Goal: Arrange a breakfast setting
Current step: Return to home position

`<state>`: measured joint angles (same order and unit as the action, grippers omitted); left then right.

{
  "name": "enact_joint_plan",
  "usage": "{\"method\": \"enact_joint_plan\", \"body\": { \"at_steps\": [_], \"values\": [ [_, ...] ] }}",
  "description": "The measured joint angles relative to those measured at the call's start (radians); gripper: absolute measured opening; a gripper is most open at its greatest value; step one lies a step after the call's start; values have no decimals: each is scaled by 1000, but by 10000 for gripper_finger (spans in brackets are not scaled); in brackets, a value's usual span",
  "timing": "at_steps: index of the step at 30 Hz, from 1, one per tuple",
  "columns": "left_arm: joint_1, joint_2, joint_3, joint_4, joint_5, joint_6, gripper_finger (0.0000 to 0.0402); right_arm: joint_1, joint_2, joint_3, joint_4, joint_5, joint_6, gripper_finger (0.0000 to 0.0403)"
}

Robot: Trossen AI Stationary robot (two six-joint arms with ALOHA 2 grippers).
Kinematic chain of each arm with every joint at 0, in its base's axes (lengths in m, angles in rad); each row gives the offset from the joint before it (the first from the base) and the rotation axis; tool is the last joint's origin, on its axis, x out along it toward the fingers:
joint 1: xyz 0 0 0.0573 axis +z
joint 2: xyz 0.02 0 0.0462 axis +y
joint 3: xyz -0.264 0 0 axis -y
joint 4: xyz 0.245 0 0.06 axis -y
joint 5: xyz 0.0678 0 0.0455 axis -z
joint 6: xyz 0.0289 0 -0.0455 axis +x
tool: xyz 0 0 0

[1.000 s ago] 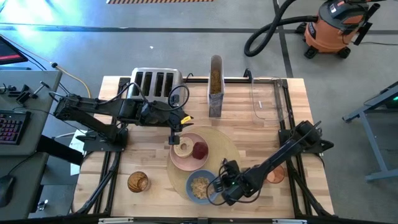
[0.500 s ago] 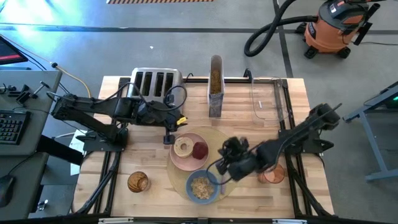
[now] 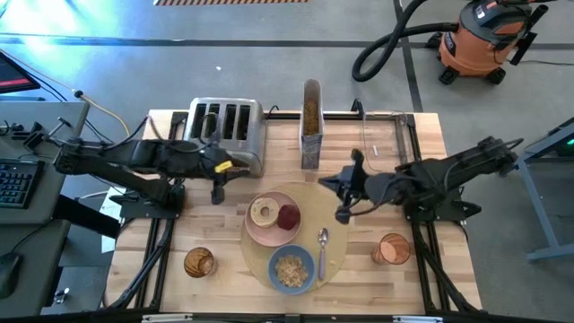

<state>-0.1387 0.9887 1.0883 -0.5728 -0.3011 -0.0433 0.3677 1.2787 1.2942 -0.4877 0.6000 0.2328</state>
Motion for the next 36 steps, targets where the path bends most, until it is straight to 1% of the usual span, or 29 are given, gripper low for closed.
{"method": "enact_joint_plan", "body": {
  "at_steps": [3, 8, 11, 13, 16, 21, 27, 30, 36],
  "values": [
    [0, -84, -85, 50, -1, -6, 90, -17, -33, 0, -68, 36, -32, 0],
    [0, -215, -228, 139, -3, -7, 90, -23, -56, 0, -189, 49, 5, 0],
    [0, -283, -310, 190, -3, -7, 90, -20, -74, -55, -153, 42, -2, 0],
    [0, -325, -352, 208, -2, -7, 90, -20, -99, -134, -72, 28, -6, 0],
    [0, -375, -402, 237, -2, -7, 90, -27, -163, -292, 75, 17, -5, 0],
    [0, -452, -475, 247, -3, -23, 90, -27, -300, -553, 333, 8, 17, 0],
    [0, -524, -596, 338, -48, -31, 90, -27, -463, -812, 604, -19, -60, 0],
    [0, -555, -646, 356, -70, -26, 90, -28, -539, -903, 672, -35, -85, 0],
    [0, -619, -733, 399, -127, -23, 90, -28, -686, -1018, 688, -44, -84, 0]
  ]
}}
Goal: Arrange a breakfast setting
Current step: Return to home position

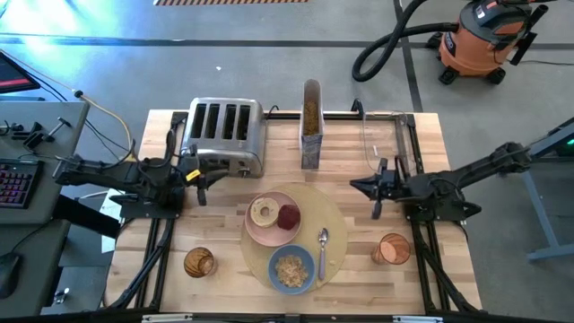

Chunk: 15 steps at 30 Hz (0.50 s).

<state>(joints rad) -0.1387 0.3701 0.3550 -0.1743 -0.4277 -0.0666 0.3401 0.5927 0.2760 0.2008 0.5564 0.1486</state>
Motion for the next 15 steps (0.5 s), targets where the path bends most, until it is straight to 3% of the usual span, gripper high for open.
{"method": "enact_joint_plan", "body": {
  "at_steps": [15],
  "values": [
    [0, -194, -190, 73, -4, 19, 90, 0, -317, -266, 167, -28, -19, 0]
  ]
}}
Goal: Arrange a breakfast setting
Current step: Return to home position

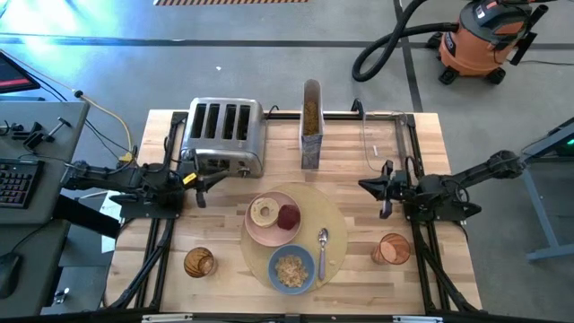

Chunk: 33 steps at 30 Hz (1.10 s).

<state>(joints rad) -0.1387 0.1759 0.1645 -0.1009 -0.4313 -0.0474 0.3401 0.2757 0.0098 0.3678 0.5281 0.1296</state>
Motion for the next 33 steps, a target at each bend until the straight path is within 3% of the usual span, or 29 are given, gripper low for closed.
{"method": "enact_joint_plan", "body": {
  "at_steps": [6, 16, 33],
  "values": [
    [0, -57, -42, 42, 11, 84, 90, 0, -31, 0, -10, -77, -38, 0],
    [2, -103, -153, 162, 64, 206, 90, 1, -31, 0, -97, -103, -29, 0],
    [2, -65, -153, 161, 61, 183, 90, 1, -30, 0, -195, -199, -25, 0]
  ]
}}
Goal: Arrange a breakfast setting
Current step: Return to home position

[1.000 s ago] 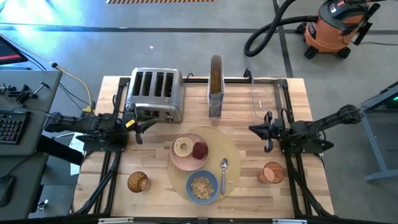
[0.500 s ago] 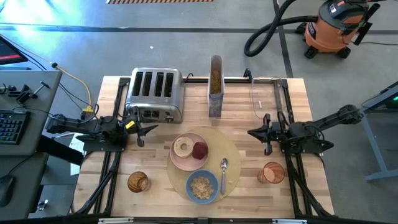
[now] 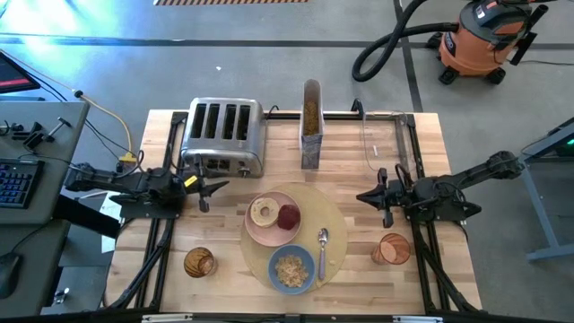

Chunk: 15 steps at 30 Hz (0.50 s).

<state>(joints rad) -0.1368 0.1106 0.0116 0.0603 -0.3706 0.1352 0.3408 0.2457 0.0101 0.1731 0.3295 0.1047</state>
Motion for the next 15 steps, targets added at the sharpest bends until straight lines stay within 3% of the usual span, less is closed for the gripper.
{"method": "enact_joint_plan", "body": {
  "at_steps": [15],
  "values": [
    [0, 29, 0, 1, 0, 47, 90, 0, 0, 0, -38, 3, 52, 0]
  ]
}}
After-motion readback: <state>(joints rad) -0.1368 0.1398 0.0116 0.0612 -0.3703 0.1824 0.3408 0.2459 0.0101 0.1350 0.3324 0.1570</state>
